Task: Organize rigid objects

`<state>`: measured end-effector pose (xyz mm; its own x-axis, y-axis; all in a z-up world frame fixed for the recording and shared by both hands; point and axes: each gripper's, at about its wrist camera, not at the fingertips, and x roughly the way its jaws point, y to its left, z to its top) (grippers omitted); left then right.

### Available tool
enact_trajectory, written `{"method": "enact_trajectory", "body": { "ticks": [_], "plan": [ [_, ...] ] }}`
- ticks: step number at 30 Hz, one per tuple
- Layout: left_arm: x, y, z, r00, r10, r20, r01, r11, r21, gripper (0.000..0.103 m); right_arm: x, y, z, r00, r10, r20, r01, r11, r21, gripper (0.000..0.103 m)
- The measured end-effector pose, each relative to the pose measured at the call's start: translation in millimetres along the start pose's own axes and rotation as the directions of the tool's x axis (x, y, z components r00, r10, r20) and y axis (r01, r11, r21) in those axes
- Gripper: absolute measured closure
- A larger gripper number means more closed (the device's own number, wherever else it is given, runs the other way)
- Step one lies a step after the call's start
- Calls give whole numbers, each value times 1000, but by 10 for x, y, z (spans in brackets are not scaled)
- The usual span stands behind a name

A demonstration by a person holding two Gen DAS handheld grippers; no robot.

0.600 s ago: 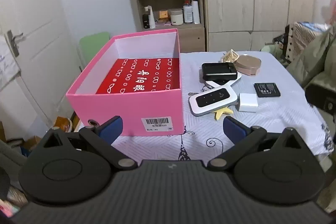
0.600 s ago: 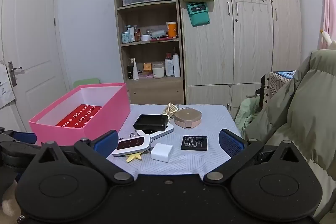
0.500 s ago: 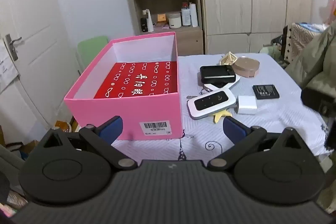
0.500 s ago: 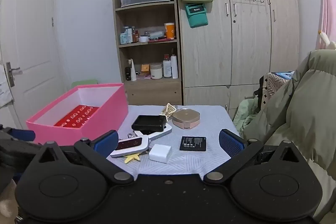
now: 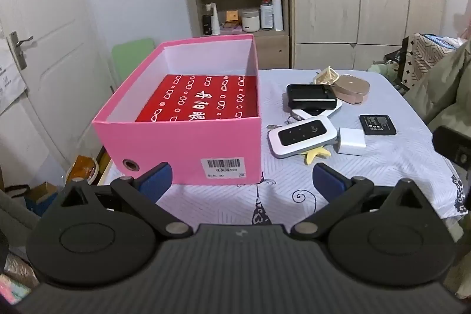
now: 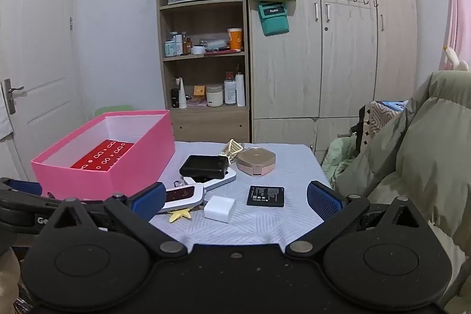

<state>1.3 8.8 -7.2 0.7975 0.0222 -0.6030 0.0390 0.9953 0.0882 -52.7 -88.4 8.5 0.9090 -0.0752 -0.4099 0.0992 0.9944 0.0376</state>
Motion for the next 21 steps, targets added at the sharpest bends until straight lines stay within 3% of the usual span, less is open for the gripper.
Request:
{"method": "enact_trajectory", "body": {
  "ticks": [21],
  "plan": [
    [7,-1,-48,1000,3,4,-3,1000,-20,0,7,-40,-65,999,-27,-25,27,1000,-10,0]
  ]
}}
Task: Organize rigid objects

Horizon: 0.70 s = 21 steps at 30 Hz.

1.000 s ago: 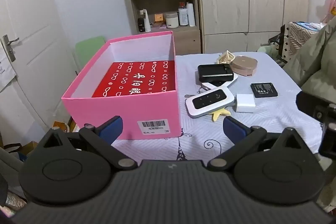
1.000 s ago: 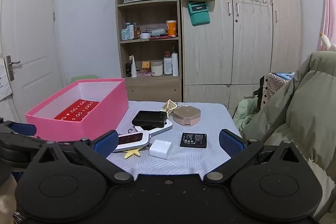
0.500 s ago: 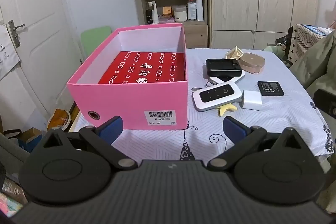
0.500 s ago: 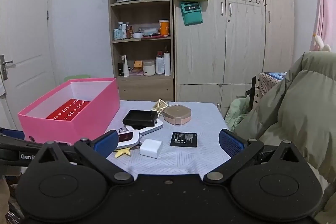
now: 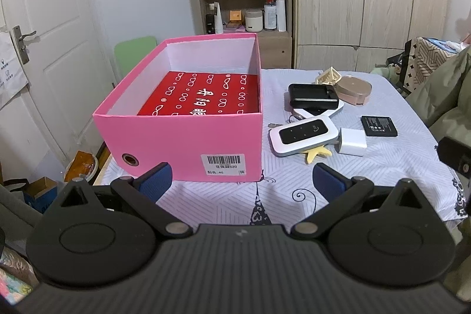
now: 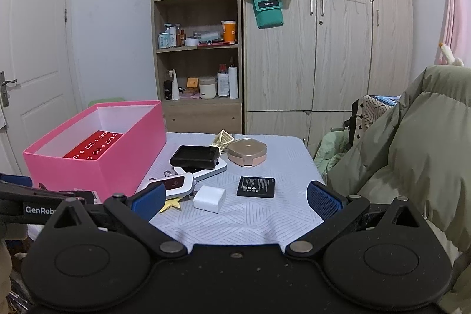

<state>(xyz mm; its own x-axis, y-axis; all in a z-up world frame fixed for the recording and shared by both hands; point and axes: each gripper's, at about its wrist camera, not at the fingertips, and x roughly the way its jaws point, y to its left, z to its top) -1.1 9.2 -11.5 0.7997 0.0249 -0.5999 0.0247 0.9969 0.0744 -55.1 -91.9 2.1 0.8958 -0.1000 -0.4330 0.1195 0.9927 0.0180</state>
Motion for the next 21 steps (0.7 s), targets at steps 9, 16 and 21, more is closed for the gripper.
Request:
{"method": "enact_trajectory", "body": {
  "ticks": [9,16,21],
  "plan": [
    [-6,-18,-30,1000,-16,-3,16,1000,16,0,-22,-6,-7,1000,7,8,-7,1000,6,0],
    [-15,-23,-39,1000,-26,-2,26,999,24,0,-10,-4,-11,1000,-2,1,2,1000,13,0],
    [-18,-18,-40,999,-35,-2,35,999,24,0,7,9,-7,1000,0,-5,0,1000,12,0]
  ]
}}
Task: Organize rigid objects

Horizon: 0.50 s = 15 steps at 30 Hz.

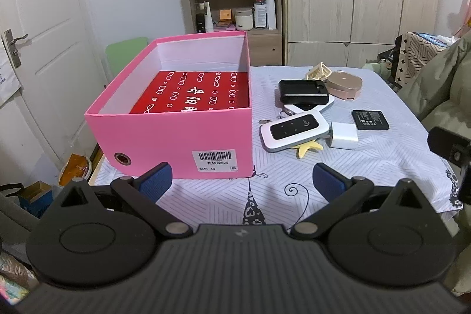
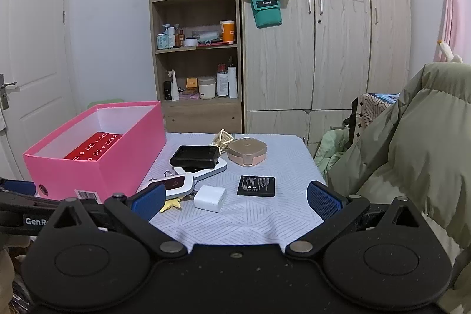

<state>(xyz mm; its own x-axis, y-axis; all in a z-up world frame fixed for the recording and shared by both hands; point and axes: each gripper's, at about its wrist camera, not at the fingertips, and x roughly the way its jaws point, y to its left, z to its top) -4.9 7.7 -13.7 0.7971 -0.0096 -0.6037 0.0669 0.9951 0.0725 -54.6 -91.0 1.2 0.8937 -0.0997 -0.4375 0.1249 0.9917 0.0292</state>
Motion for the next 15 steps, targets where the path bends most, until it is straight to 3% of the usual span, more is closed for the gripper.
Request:
{"method": "enact_trajectory", "body": {
  "ticks": [15],
  "plan": [
    [72,49,-24,1000,-19,-21,19,1000,-1,0,73,18,-27,1000,1,-21,-1,1000,-3,0]
  ]
}}
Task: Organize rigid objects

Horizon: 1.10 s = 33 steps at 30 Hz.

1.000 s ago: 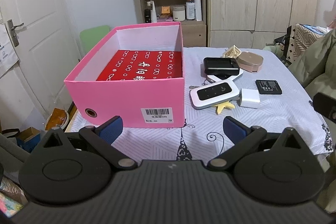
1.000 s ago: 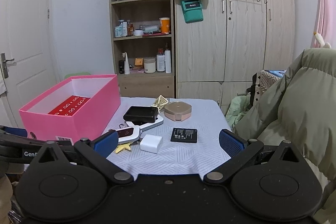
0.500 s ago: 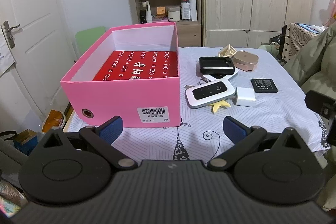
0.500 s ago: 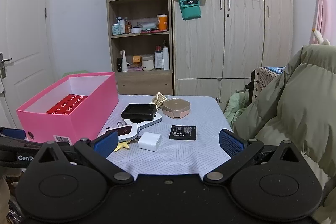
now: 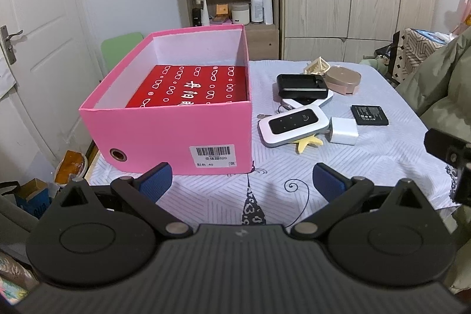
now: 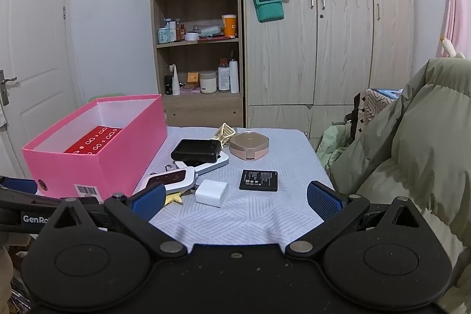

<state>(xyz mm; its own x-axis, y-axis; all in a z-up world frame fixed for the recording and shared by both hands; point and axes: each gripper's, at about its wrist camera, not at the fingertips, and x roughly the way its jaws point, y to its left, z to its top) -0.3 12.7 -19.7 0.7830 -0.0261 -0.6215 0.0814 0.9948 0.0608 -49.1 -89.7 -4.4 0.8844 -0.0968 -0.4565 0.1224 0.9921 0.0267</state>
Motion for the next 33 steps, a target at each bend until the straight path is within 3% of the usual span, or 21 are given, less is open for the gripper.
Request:
{"method": "enact_trajectory", "body": {
  "ticks": [29,33],
  "plan": [
    [96,57,-30,1000,-9,-10,9,1000,4,0,259,69,-116,995,25,-99,-27,999,-21,0],
    [65,162,61,987,-143,-67,142,990,-24,3,265,49,-70,990,103,-99,-103,995,5,0]
  ]
}}
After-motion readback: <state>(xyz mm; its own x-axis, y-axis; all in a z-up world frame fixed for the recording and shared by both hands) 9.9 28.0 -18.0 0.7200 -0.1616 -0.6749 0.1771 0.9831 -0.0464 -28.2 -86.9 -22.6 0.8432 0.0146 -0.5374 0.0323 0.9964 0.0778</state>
